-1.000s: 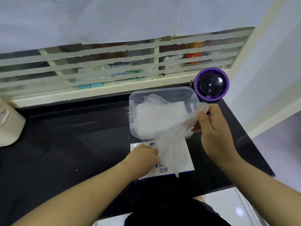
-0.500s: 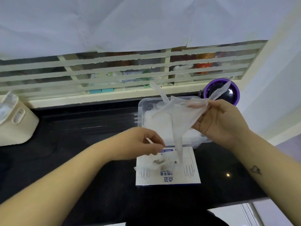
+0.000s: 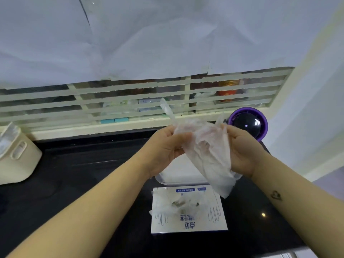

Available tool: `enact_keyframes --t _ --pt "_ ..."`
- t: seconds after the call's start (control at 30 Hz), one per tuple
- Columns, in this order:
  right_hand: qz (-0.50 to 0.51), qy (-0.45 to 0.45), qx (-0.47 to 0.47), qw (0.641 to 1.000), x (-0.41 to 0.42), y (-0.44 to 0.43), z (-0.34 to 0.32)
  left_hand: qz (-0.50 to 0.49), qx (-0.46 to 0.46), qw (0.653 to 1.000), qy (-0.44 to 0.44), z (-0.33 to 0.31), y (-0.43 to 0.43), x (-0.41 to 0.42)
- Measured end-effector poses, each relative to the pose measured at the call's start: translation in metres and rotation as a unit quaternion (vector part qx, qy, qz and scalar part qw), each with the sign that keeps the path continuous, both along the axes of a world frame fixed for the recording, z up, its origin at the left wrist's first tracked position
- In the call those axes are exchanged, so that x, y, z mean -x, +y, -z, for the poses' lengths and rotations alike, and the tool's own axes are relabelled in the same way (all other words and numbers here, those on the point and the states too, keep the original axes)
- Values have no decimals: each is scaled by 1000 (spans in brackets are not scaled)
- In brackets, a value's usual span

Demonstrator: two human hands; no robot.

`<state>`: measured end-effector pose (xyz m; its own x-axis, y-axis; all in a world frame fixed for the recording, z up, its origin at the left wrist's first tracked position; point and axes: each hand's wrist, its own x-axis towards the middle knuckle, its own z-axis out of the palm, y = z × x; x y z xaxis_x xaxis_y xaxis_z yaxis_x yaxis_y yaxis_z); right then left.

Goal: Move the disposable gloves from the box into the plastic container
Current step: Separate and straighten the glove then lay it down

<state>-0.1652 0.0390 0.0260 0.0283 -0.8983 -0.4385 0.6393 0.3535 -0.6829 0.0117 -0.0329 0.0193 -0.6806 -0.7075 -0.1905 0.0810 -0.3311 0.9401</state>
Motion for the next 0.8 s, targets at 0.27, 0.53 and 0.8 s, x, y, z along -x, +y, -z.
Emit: enact_keyframes --t 0.27,0.53,0.8 --pt "-83 114 44 989 -11 2 0 -278 114 950 -87 11 -14 1" --pt "26 122 23 992 -15 -28 1 -278 154 941 -115 8 -15 -12" --pt "-34 268 79 960 6 -25 -8 -413 -24 908 -62 14 -36 -55"
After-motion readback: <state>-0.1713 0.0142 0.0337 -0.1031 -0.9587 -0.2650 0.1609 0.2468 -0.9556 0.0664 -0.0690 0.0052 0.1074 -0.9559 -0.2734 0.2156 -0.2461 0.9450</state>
